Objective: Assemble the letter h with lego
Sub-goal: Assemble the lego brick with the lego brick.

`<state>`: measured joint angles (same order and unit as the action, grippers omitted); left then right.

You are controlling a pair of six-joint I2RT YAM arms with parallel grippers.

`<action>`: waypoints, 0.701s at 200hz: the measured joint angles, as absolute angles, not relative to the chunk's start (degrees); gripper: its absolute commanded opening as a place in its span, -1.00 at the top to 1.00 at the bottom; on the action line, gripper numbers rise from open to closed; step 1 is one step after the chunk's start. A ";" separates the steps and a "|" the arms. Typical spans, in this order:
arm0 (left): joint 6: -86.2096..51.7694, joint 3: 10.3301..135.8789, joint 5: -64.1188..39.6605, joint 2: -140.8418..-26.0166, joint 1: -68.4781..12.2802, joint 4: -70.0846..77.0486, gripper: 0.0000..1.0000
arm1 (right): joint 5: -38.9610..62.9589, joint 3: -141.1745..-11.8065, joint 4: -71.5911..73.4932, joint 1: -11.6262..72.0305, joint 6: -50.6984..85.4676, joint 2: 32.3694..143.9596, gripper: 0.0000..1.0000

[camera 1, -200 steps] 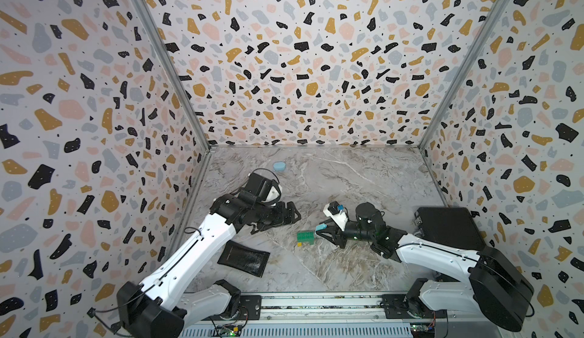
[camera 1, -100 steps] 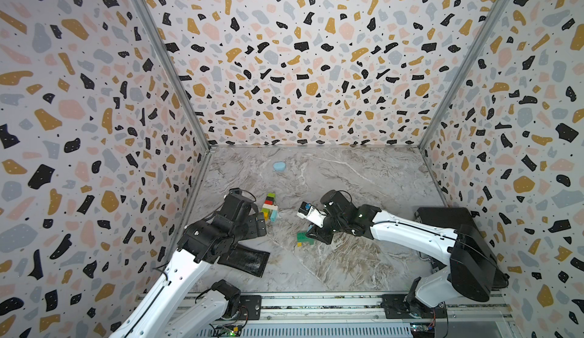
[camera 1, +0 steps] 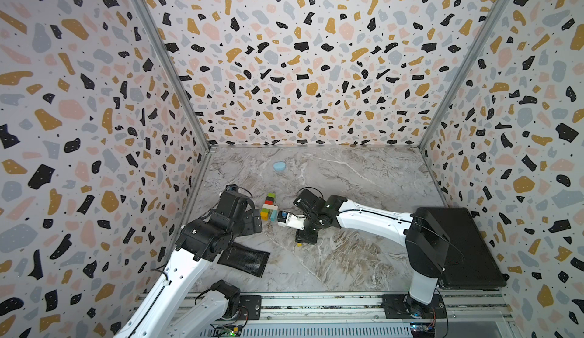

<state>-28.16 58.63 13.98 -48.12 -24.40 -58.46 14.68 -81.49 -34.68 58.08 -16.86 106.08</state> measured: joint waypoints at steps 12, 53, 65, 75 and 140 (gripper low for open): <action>-27.81 58.63 13.96 -47.55 -24.40 -58.22 -0.98 | 14.50 -81.69 -34.87 58.08 -17.21 106.19 0.97; -27.49 58.50 13.17 -47.03 -24.40 -57.95 -0.98 | 13.69 -81.91 -35.59 58.06 -18.09 106.21 0.98; -27.38 58.48 12.86 -47.11 -24.40 -57.80 -0.98 | 13.61 -81.91 -35.59 58.06 -18.13 106.21 0.99; -27.29 58.46 12.67 -47.11 -24.40 -57.74 -0.98 | 13.54 -81.91 -35.55 58.08 -18.11 106.21 1.00; -26.76 58.22 12.03 -47.16 -24.40 -57.67 -0.98 | 13.47 -81.91 -33.65 58.06 -15.88 106.19 1.00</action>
<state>-26.76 58.22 12.03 -47.16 -24.40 -57.67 13.47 -81.91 -33.65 58.06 -15.88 106.19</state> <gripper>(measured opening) 0.990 0.364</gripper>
